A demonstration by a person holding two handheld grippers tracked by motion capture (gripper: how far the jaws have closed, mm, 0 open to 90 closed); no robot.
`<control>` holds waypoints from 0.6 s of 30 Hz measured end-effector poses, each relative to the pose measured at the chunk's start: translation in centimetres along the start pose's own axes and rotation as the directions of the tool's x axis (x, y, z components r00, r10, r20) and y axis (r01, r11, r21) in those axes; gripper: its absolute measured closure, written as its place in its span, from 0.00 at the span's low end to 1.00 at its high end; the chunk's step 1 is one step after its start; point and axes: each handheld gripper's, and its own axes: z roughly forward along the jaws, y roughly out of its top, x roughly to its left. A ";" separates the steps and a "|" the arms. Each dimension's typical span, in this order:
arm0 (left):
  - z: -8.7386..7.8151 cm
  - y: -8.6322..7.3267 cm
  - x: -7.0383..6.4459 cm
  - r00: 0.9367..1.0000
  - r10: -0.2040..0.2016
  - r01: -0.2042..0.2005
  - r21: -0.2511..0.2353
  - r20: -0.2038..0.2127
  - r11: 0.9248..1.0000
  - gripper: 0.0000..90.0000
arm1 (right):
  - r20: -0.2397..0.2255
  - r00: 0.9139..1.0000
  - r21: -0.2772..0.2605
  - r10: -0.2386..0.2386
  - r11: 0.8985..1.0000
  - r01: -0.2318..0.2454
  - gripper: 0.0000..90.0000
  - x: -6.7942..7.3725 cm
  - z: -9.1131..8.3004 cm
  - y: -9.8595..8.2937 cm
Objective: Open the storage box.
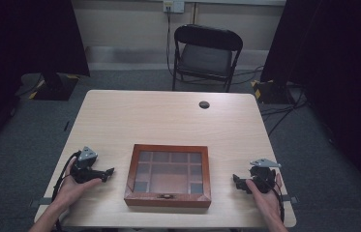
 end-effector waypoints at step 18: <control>-0.3 0.2 -0.3 1.000 0.010 -0.010 0.015 0.008 1.000 0.18 | 0.007 1.000 0.001 0.005 1.000 -0.005 0.00 0.1 0.0 0.0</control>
